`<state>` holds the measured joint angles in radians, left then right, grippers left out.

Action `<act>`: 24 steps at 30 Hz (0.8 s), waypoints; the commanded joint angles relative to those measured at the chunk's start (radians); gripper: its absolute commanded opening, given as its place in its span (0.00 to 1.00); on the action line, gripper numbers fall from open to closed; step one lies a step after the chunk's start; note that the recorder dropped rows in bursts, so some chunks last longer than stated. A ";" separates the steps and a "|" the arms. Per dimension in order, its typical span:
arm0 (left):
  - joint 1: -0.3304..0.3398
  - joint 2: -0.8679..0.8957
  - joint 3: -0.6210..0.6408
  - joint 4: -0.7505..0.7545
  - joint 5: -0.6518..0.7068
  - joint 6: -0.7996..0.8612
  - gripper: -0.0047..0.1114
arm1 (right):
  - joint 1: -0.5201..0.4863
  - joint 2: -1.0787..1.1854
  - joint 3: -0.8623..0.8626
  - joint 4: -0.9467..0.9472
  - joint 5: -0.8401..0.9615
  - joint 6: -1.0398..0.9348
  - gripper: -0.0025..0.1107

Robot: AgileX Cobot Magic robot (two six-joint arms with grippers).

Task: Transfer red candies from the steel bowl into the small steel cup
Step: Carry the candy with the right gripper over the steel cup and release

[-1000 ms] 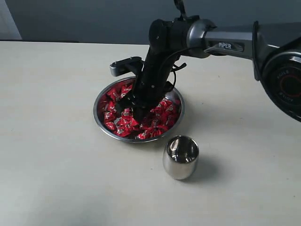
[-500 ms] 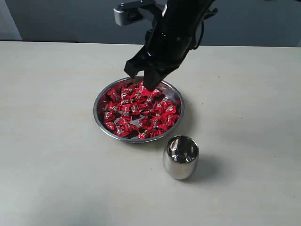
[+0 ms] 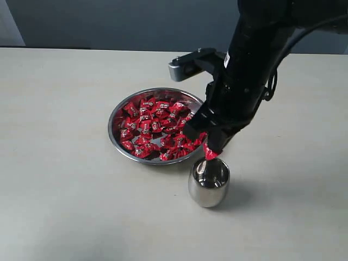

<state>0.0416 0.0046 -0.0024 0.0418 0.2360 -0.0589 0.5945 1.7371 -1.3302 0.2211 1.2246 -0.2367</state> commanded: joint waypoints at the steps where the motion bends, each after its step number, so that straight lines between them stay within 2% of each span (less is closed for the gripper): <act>1: -0.006 -0.005 0.002 0.000 -0.004 -0.002 0.04 | 0.000 -0.013 0.038 -0.001 -0.004 0.005 0.05; 7: -0.006 -0.005 0.002 0.000 -0.004 -0.002 0.04 | 0.000 -0.013 0.041 0.013 -0.004 0.005 0.06; 9: -0.006 -0.005 0.002 0.000 -0.004 -0.002 0.04 | 0.000 -0.013 0.041 0.015 -0.004 0.005 0.13; 13: -0.006 -0.005 0.002 0.000 -0.004 -0.002 0.04 | 0.000 -0.009 0.041 0.015 -0.004 0.005 0.34; 16: -0.006 -0.005 0.002 0.000 -0.004 -0.002 0.04 | 0.000 -0.005 0.041 0.013 -0.004 0.005 0.40; 18: -0.006 -0.005 0.002 0.000 -0.004 -0.002 0.04 | 0.000 -0.005 0.041 0.013 -0.058 0.005 0.40; 24: -0.006 -0.005 0.002 0.000 -0.004 -0.002 0.04 | 0.000 0.029 0.039 0.045 -0.447 0.005 0.40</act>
<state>0.0416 0.0046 -0.0024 0.0418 0.2360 -0.0589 0.5945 1.7435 -1.2925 0.2523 0.9419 -0.2303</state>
